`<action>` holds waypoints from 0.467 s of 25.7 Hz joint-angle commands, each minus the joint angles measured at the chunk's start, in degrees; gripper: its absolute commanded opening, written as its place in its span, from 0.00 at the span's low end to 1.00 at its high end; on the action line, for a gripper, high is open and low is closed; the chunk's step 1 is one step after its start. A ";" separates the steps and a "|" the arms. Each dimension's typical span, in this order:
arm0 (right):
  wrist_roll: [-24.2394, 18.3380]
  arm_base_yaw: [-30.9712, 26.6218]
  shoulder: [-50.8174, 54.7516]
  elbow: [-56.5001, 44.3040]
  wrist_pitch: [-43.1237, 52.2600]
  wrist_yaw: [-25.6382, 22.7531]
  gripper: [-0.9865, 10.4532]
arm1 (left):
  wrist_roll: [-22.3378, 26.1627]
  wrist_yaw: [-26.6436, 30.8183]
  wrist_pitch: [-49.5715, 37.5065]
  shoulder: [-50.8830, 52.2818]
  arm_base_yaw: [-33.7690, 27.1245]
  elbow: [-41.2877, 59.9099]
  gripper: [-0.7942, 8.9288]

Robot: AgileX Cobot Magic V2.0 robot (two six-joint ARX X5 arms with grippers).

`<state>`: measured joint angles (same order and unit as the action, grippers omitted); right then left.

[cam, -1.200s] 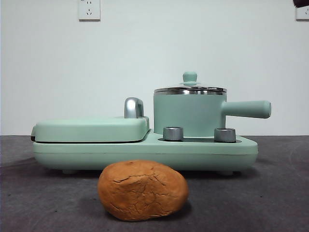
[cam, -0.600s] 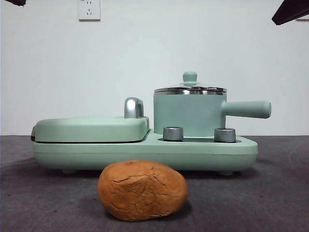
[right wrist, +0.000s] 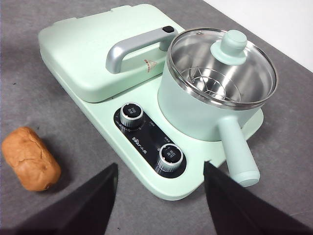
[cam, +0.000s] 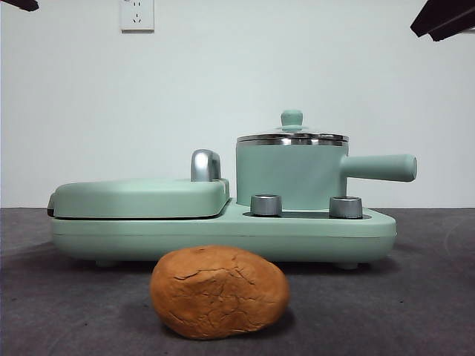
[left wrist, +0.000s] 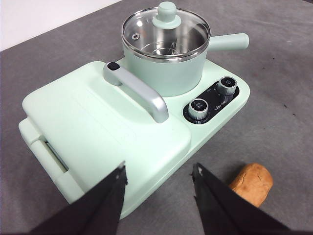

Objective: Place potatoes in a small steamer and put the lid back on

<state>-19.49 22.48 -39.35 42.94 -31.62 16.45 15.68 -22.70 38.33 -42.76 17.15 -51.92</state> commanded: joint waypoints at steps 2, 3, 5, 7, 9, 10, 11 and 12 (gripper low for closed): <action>0.81 0.33 -0.24 1.01 0.24 -0.02 0.33 | 0.52 -0.04 -1.46 -1.36 0.48 -1.09 0.31; 1.22 0.33 -0.24 1.01 0.26 0.00 0.33 | -0.13 -0.04 -2.36 -2.03 0.79 -1.09 0.31; 1.55 0.33 -0.24 1.01 0.26 0.00 0.33 | -1.99 -0.04 -4.87 -3.65 1.60 -1.09 0.31; 2.03 0.33 -0.24 1.01 0.26 -0.02 0.33 | -4.31 -0.04 -9.07 -6.23 2.95 -1.09 0.31; 3.37 0.33 -0.24 1.01 0.26 0.00 0.33 | -6.34 -0.02 -14.38 -9.55 4.72 -1.09 0.31; 3.89 0.33 -0.24 1.01 0.26 -0.02 0.33 | -6.95 -0.02 -16.87 -11.10 5.53 -1.09 0.31; 4.20 0.33 -0.24 1.01 0.26 0.00 0.33 | -7.61 0.07 -19.82 -13.03 6.56 -1.09 0.31; 4.26 0.33 -0.24 1.01 0.26 -0.02 0.33 | -7.87 0.46 -22.84 -15.04 7.56 -1.09 0.31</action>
<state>-16.78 22.48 -39.35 42.94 -31.59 16.43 9.65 -22.52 18.44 -56.12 24.01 -51.92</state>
